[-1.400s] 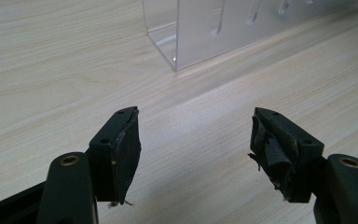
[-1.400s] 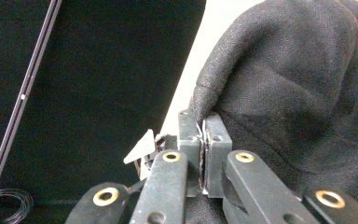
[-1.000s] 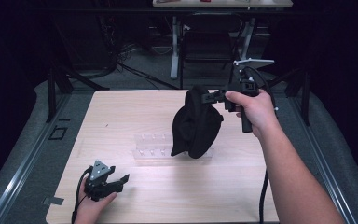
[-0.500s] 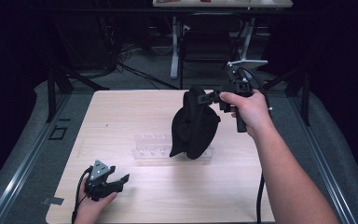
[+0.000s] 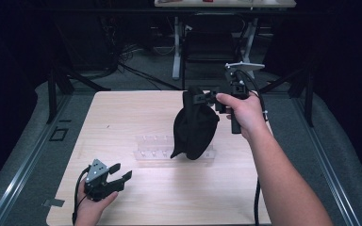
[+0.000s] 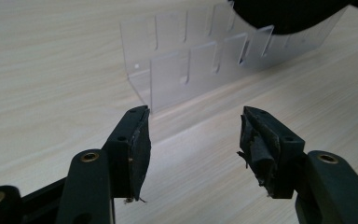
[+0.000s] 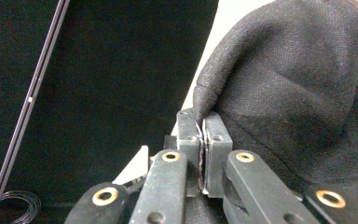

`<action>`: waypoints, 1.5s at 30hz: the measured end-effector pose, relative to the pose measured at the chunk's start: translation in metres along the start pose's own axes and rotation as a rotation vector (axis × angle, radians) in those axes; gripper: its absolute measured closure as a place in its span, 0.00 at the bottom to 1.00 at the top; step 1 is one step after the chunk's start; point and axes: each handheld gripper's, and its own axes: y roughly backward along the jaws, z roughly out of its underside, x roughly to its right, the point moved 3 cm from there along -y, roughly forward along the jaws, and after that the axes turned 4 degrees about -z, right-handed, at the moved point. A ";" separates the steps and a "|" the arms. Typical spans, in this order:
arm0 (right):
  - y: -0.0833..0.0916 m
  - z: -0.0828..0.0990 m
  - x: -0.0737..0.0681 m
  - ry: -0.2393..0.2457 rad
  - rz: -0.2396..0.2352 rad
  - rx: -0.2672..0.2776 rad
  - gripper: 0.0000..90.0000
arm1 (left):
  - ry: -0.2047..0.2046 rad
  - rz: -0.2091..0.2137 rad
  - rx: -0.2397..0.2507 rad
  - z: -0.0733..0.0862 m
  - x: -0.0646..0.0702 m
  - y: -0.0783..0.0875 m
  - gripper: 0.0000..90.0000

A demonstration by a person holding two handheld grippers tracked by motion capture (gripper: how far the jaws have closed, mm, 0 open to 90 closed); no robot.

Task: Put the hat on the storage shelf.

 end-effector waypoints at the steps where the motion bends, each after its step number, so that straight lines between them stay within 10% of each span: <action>1: 0.000 0.000 0.000 0.000 0.001 0.001 0.98 | -0.002 0.007 0.005 -0.003 0.002 0.001 0.49; 26: -0.008 0.002 -0.001 -0.009 -0.033 0.015 0.97 | -0.210 0.190 0.043 -0.091 0.091 -0.036 0.64; 45: -0.008 0.004 -0.003 0.005 -0.033 0.021 0.96 | -0.357 0.120 0.020 -0.088 0.115 -0.055 0.89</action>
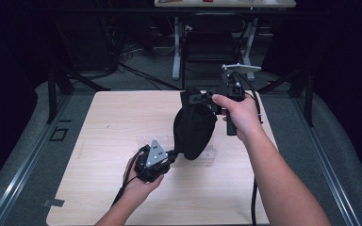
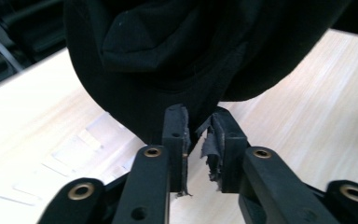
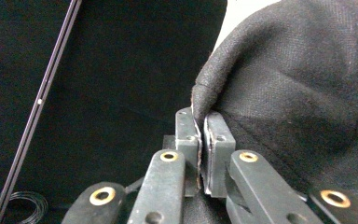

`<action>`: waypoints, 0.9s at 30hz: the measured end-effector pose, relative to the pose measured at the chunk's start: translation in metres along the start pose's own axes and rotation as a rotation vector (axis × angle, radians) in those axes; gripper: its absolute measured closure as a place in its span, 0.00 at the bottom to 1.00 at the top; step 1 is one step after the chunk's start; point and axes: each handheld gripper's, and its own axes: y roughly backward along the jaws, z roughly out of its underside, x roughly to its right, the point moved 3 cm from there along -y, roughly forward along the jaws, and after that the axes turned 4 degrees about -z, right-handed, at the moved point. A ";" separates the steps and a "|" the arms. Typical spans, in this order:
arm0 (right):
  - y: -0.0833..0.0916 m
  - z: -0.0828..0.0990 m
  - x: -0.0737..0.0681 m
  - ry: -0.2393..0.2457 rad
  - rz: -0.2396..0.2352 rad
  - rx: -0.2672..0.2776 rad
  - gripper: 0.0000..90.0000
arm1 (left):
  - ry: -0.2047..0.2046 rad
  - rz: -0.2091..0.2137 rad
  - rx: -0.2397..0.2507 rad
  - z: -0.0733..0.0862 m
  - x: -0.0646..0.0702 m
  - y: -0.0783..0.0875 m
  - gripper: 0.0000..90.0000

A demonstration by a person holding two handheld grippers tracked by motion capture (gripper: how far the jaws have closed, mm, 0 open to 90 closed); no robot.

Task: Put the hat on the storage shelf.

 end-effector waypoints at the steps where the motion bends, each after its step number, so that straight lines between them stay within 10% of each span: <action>1: 0.000 0.000 0.000 0.002 0.000 0.003 0.95 | -0.011 -0.005 0.001 0.000 0.000 0.000 0.90; 19: 0.025 0.004 -0.014 0.057 -0.028 0.060 0.83 | -0.035 -0.036 0.000 0.004 -0.003 0.003 0.93; 27: 0.045 0.007 -0.010 0.093 0.037 0.087 0.81 | -0.049 -0.054 -0.009 0.009 -0.007 0.006 0.95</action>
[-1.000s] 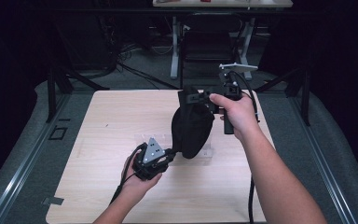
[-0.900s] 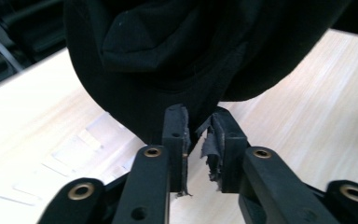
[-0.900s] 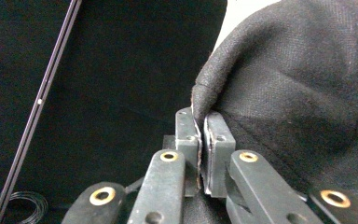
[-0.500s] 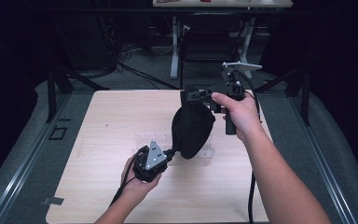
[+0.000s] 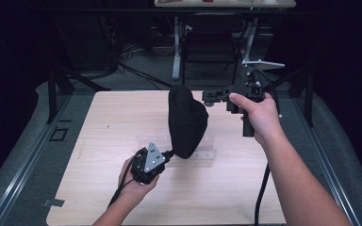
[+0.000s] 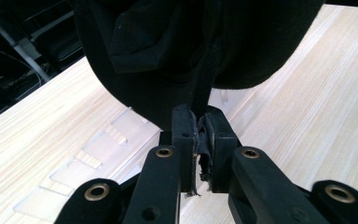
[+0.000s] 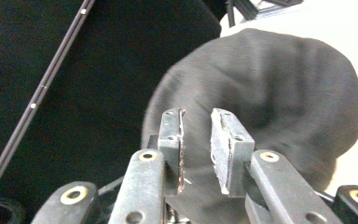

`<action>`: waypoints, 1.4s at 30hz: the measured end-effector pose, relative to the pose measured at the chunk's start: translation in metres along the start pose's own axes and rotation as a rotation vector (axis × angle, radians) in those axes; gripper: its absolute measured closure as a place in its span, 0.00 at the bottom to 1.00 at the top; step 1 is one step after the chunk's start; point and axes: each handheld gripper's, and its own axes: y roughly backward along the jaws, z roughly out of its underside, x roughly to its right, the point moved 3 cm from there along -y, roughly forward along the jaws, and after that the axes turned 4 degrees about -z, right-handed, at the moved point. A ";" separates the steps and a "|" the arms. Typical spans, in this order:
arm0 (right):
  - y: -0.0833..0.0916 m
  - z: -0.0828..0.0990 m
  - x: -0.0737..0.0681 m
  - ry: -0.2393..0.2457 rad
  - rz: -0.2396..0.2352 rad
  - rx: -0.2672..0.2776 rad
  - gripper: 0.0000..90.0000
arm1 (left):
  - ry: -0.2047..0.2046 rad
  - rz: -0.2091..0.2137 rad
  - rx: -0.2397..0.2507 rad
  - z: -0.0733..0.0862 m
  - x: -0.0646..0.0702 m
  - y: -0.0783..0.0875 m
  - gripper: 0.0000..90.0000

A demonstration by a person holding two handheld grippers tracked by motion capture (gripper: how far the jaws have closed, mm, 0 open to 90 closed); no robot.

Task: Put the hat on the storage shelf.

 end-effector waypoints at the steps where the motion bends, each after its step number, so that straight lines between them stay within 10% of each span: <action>1: 0.002 0.000 0.001 0.004 0.008 0.003 0.81 | -0.001 -0.001 -0.003 0.001 -0.001 0.000 0.95; 42: 0.048 0.009 0.028 0.012 0.114 0.067 0.77 | 0.186 0.010 -0.055 0.053 -0.020 -0.005 0.92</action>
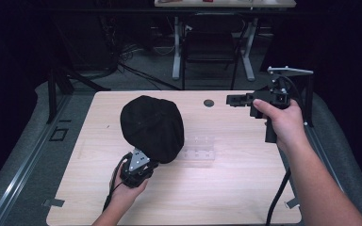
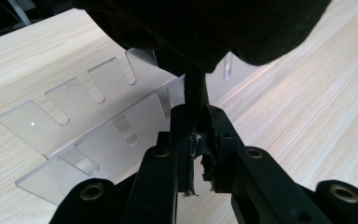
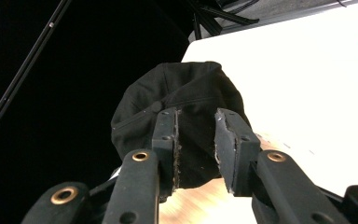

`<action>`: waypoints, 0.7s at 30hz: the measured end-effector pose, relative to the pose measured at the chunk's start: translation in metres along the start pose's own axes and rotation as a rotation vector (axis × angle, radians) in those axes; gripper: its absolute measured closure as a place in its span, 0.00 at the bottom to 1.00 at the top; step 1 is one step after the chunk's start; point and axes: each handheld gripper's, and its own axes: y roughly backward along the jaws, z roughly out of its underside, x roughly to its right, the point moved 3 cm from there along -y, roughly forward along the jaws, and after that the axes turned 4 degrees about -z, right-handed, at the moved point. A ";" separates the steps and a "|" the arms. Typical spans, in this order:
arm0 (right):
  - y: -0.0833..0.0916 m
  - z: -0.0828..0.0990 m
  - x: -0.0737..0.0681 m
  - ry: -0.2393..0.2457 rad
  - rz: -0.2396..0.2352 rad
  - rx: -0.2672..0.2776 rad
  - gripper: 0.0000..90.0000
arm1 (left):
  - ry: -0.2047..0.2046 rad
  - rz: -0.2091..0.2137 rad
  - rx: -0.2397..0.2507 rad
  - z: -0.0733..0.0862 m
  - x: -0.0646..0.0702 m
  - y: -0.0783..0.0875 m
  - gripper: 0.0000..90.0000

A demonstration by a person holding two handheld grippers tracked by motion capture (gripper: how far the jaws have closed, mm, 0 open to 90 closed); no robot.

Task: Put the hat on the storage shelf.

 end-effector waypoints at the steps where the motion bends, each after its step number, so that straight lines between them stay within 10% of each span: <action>1: 0.001 0.000 0.000 0.004 0.008 0.001 0.76 | -0.002 -0.003 -0.001 0.000 0.000 0.000 0.91; 21: 0.013 0.012 0.003 0.118 0.152 -0.013 0.68 | 0.101 0.014 0.027 0.005 -0.013 0.020 0.58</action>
